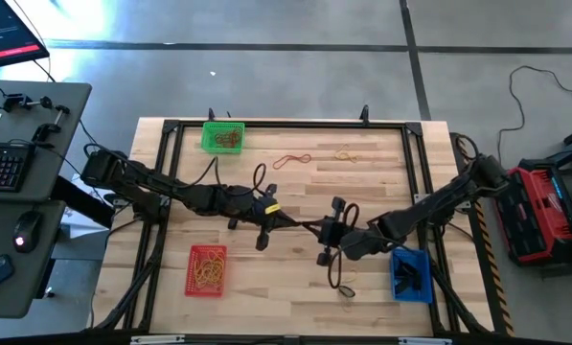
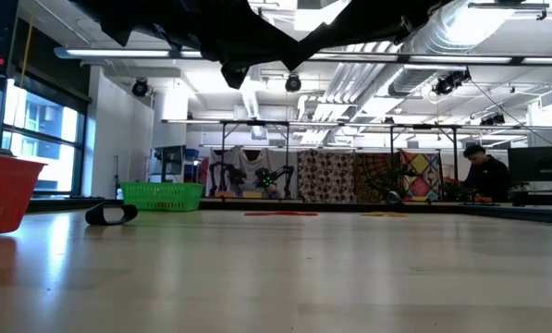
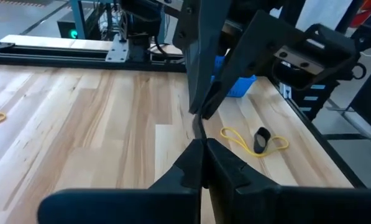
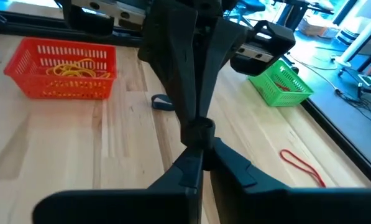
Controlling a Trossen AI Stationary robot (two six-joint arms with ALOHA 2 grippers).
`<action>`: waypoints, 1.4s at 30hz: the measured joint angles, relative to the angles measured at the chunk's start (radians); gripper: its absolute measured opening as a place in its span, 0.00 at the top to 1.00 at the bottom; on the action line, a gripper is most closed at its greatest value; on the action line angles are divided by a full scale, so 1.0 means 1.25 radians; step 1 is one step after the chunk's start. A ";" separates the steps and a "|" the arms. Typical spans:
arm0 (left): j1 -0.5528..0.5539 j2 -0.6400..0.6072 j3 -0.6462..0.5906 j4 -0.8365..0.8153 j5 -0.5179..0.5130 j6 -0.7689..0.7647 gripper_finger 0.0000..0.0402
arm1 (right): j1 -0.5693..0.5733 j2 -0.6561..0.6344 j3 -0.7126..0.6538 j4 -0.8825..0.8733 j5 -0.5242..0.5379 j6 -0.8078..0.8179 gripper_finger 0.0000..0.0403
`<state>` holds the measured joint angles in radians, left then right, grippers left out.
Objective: Sort rubber bands into baskets
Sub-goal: Put the black rubber band into the blue bin
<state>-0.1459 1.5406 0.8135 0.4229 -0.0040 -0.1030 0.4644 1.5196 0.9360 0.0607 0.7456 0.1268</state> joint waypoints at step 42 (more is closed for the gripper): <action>-0.035 0.000 -0.104 0.223 -0.024 0.056 0.83 | 0.296 -0.132 -0.028 -0.849 -0.884 1.226 1.00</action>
<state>-0.1891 1.5410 0.6834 0.7017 -0.0338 -0.0330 0.8346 1.3548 0.9005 -1.0001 -0.3596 1.6598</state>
